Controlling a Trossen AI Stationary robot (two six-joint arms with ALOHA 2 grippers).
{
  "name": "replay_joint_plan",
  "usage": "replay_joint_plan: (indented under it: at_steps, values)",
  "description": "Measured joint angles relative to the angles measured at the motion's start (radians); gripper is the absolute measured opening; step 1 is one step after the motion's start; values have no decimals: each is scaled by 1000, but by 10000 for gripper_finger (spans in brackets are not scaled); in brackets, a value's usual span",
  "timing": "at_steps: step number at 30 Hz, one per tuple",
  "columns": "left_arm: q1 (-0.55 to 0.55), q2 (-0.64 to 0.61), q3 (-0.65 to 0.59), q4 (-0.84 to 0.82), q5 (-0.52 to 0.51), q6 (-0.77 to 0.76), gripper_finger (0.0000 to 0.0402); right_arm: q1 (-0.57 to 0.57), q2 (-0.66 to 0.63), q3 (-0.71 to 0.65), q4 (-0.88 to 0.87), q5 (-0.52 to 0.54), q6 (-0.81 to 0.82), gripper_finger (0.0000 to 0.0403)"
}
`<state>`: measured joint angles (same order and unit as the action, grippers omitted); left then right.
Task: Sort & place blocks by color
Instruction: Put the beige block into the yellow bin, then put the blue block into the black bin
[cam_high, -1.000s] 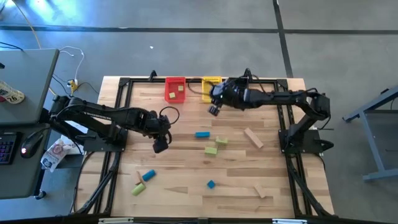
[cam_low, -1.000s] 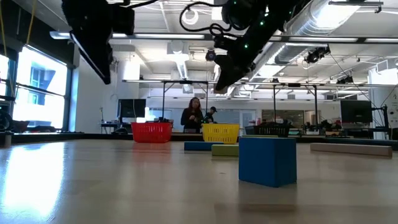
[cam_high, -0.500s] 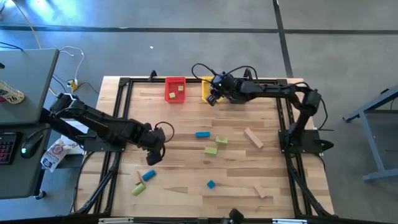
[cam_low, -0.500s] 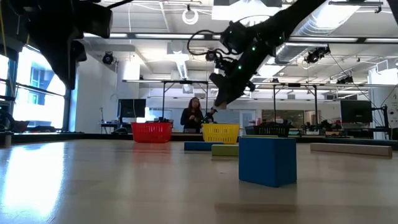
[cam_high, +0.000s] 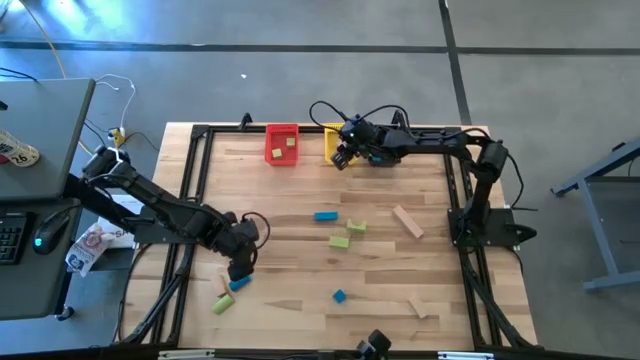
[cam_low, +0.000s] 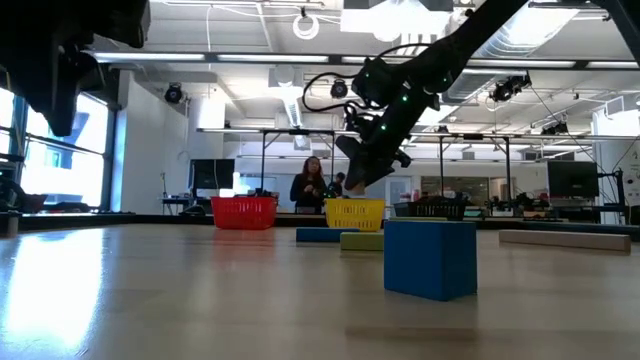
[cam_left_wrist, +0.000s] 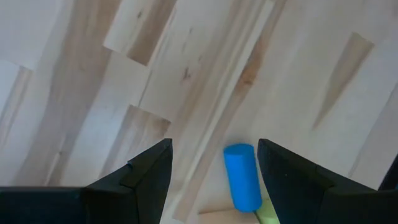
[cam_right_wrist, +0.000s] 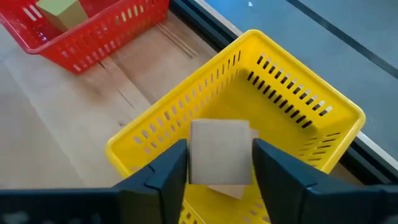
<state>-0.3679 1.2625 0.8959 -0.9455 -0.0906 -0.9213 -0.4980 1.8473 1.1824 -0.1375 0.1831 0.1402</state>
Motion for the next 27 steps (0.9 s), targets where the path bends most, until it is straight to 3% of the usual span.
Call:
replay_joint_plan:
  at_steps: [6,16,27]
  values:
    - [-48,0,0,0,-6,-67,220,0,0,0,0,11,-1,200]
    - [-132,1,0,16,-6,-237,220,0,-30,0,0,25,-6,205]
    - [-206,129,0,41,5,-312,220,9,-151,0,-4,-103,44,206]
